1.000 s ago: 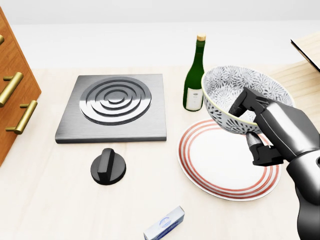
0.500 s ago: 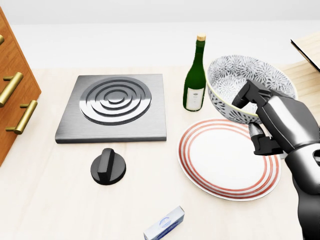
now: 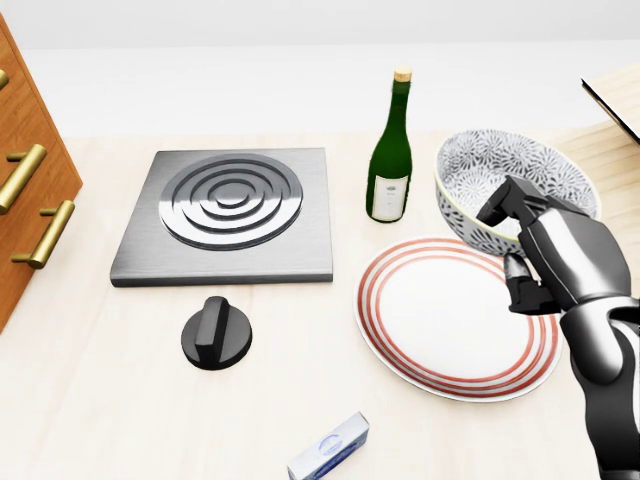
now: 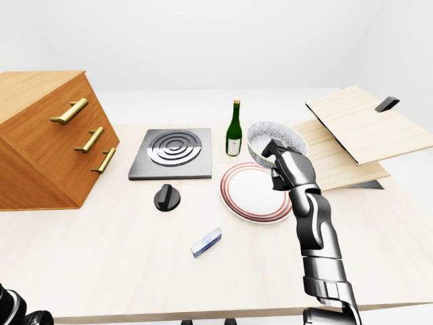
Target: Pick up the akita bowl and put it on the plate.
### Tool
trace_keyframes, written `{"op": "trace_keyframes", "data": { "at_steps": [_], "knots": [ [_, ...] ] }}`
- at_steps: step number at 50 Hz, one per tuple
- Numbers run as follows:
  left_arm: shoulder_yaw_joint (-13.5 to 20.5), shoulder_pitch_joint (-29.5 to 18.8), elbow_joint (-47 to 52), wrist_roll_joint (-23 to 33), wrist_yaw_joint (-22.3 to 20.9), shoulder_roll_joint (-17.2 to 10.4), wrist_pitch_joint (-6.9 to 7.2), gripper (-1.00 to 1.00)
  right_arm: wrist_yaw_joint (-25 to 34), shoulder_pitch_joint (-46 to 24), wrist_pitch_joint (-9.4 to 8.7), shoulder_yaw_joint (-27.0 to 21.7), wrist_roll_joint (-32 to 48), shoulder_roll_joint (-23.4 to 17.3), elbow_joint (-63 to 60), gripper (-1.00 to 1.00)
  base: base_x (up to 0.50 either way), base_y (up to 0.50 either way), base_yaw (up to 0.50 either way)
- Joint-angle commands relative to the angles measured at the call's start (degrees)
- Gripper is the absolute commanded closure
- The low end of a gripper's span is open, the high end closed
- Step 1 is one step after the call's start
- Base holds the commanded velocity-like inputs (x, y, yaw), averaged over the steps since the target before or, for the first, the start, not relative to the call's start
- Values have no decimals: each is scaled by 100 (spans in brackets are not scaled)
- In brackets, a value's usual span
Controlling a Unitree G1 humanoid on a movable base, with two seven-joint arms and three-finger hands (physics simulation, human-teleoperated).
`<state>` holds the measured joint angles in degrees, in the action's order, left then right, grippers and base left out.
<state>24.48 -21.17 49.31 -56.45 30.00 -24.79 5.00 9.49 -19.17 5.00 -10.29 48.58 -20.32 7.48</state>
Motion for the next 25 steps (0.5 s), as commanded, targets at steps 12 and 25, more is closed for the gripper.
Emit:
{"op": "trace_keyframes", "data": {
  "at_steps": [12,25],
  "knots": [
    [15,-22,-12,-108,0,-26,0,-100,-888,6,0,126,427,-10,835,99,0,0,0],
    [-35,-4,-32,-62,0,-19,0,-100,-1023,307,0,171,577,104,706,99,0,0,0]
  ]
}}
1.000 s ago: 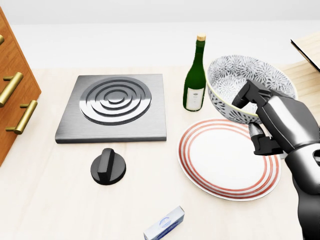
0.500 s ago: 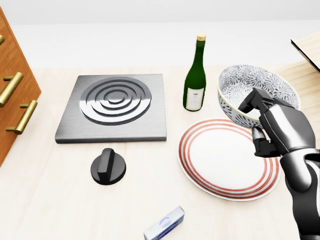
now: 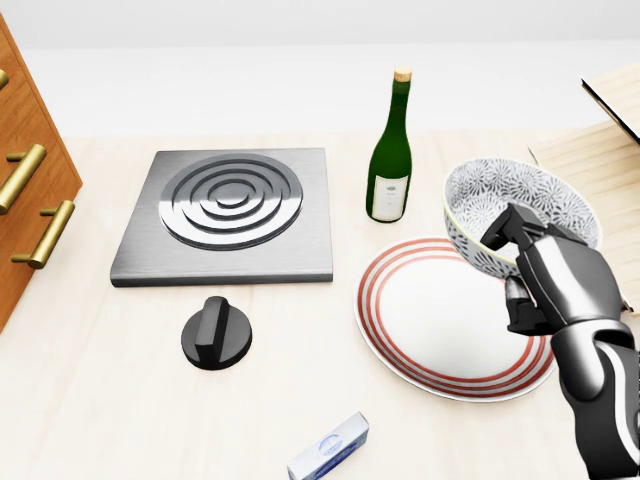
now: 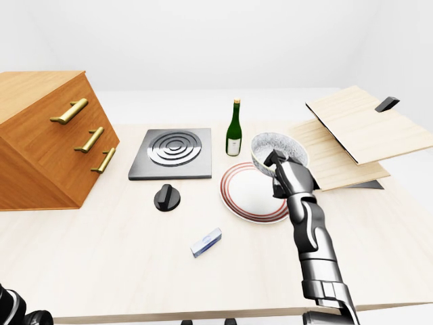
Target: Pick up the akita bowl and put it on the plate.
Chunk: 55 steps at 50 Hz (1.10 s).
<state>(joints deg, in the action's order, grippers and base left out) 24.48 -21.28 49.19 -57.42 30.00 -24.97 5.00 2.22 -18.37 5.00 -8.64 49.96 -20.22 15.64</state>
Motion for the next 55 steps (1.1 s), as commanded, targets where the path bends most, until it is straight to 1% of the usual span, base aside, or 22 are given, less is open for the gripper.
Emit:
{"op": "trace_keyframes", "data": {
  "at_steps": [1,4,7,10,17,22,26,33,41,44,49,55],
  "knots": [
    [-36,10,-33,67,0,7,0,-100,-272,276,0,2,434,128,-148,99,0,0,0],
    [-32,-14,1,28,0,11,0,-100,-392,347,0,19,476,134,-2,99,0,0,0],
    [-52,-5,-37,106,0,31,0,-100,-421,398,0,28,488,168,-33,99,0,0,0],
    [-31,-21,-19,70,0,25,0,-100,-451,419,0,38,498,194,-48,99,0,0,0],
    [-36,-25,-33,94,0,31,0,-100,-192,523,0,-8,484,283,-601,99,0,0,0],
    [-12,-21,0,68,0,33,0,-100,-292,481,0,50,512,324,-535,99,0,0,0],
    [-49,-6,-24,118,0,40,0,-100,-251,556,0,105,532,405,-690,99,0,0,0],
    [-29,-28,1,57,0,30,0,-100,-295,511,0,246,697,478,-496,98,0,0,0],
    [-45,-21,-31,83,0,28,0,-100,-298,486,0,254,634,487,-456,99,0,0,0],
    [-55,2,-32,135,0,48,0,-100,-433,518,0,311,758,486,-273,99,0,0,0],
    [-20,-31,-9,64,0,33,0,-100,-362,546,0,301,738,507,-287,98,0,0,0],
    [-36,-13,-35,111,0,41,0,-100,-492,496,0,302,745,468,-88,99,0,0,0]
  ]
}}
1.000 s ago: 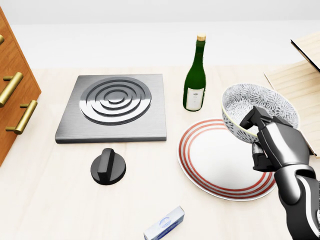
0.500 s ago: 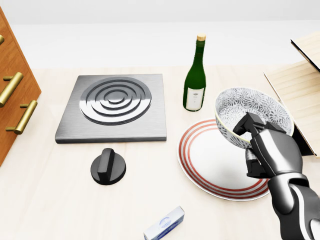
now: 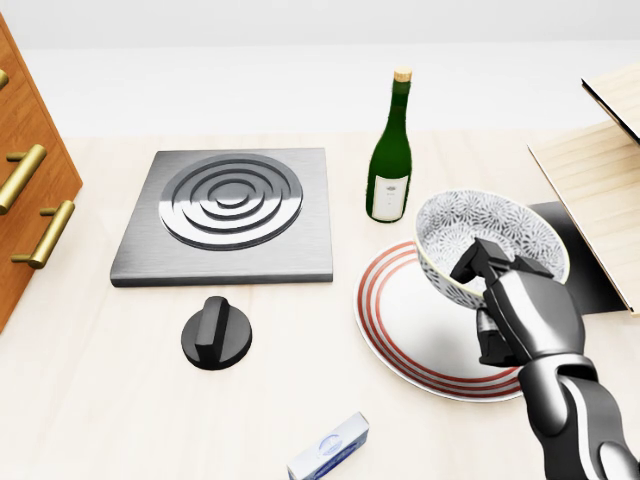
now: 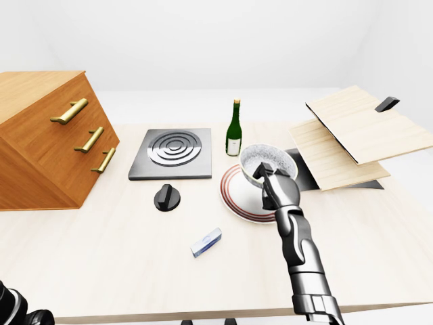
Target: Pick up the akita bowl and put it on the plate.
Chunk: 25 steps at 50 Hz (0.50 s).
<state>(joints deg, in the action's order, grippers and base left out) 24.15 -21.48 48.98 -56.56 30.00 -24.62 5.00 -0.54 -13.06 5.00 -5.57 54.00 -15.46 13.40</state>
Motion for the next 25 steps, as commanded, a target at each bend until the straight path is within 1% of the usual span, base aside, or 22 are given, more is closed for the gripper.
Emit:
{"op": "trace_keyframes", "data": {
  "at_steps": [1,3,8,14,19,21,25],
  "knots": [
    [-2,12,-20,35,0,9,0,-100,-218,-26,0,-4,316,-3,136,99,0,0,0],
    [29,-27,23,-53,0,-6,0,-100,-229,18,0,5,326,9,106,99,0,0,0],
    [-11,16,-8,37,0,10,0,-100,-329,42,0,42,366,22,228,99,0,0,0],
    [-5,-14,-8,-7,0,-10,0,-100,-384,54,0,82,378,44,299,99,0,0,0],
    [-5,3,-21,27,0,4,0,-100,-332,79,0,62,368,42,260,98,0,0,0],
    [-14,-9,-31,36,0,8,0,-100,-469,54,0,112,428,52,428,98,0,0,0],
    [-9,2,-19,42,0,5,0,-100,-479,80,0,125,428,76,418,98,0,0,0]
  ]
}}
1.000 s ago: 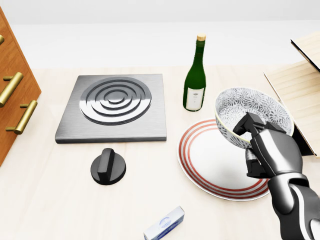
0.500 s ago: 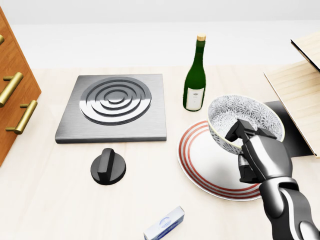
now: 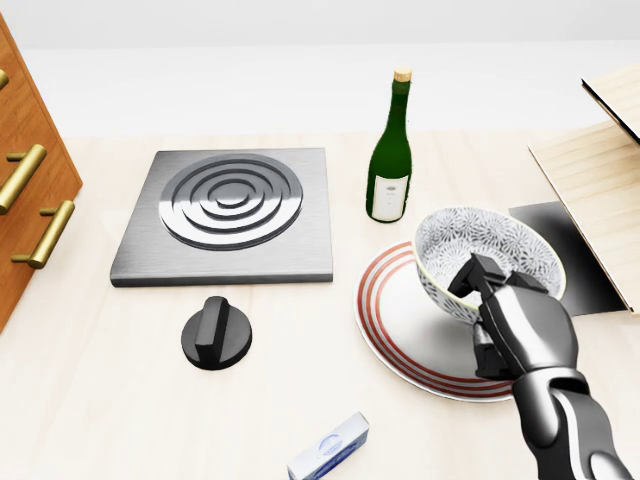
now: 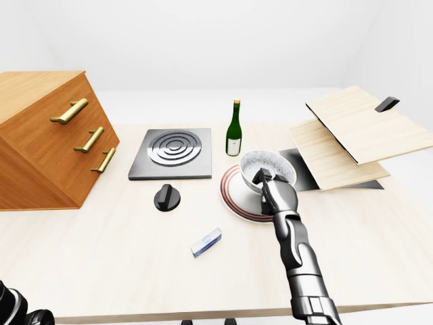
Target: Pick up the akita bowl and put it on the plate.
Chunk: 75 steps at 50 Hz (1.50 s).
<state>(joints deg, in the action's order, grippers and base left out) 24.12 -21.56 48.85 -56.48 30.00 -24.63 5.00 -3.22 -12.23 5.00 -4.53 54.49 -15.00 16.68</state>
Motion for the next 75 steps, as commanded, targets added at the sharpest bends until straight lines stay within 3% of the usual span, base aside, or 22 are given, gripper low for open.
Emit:
{"op": "trace_keyframes", "data": {
  "at_steps": [1,26,27,28,45,50,54,55,56,57,59,65,66,75],
  "knots": [
    [30,-24,34,-55,0,-16,0,-100,-196,25,0,35,395,37,57,98,0,0,0],
    [-5,13,13,69,0,16,0,-100,-144,-62,0,13,282,90,7,94,0,0,0],
    [-4,18,-2,85,0,27,0,-100,-107,-45,0,26,301,95,-114,-54,0,0,0],
    [-14,22,-16,115,0,32,0,-100,-86,-29,0,28,283,107,-160,-100,0,0,0],
    [18,2,13,12,0,13,0,-100,-106,-9,0,23,397,90,-209,-100,0,0,0],
    [-25,43,-26,116,0,42,0,-100,673,60,0,-131,80,165,-1188,-100,0,0,0],
    [14,11,19,-4,0,17,0,-100,2035,-262,0,-335,-510,267,-2616,-100,0,0,0],
    [2,16,11,12,0,21,0,-100,2332,-389,-83,-354,-595,265,-2982,-100,0,0,0],
    [10,11,11,-8,0,13,0,-100,2770,-614,-545,-381,-704,297,-3378,-100,0,0,0],
    [10,11,11,-12,0,11,0,-100,2785,-626,-594,-365,-721,281,-3406,-100,0,0,0],
    [10,35,16,-27,0,19,0,-100,3188,-1103,-1000,-372,-786,148,-3648,-100,0,0,0],
    [27,13,-18,-197,0,-22,0,-100,3509,-2196,-1000,-361,-888,-303,-3528,-100,0,0,0],
    [12,33,-16,-186,0,-16,0,-100,3649,-2376,-1000,-416,-1030,-182,-3663,-100,0,0,0],
    [29,73,19,-468,0,-19,0,-100,3937,-2881,-1000,-431,-1140,-518,-3920,-100,0,0,0]
  ]
}}
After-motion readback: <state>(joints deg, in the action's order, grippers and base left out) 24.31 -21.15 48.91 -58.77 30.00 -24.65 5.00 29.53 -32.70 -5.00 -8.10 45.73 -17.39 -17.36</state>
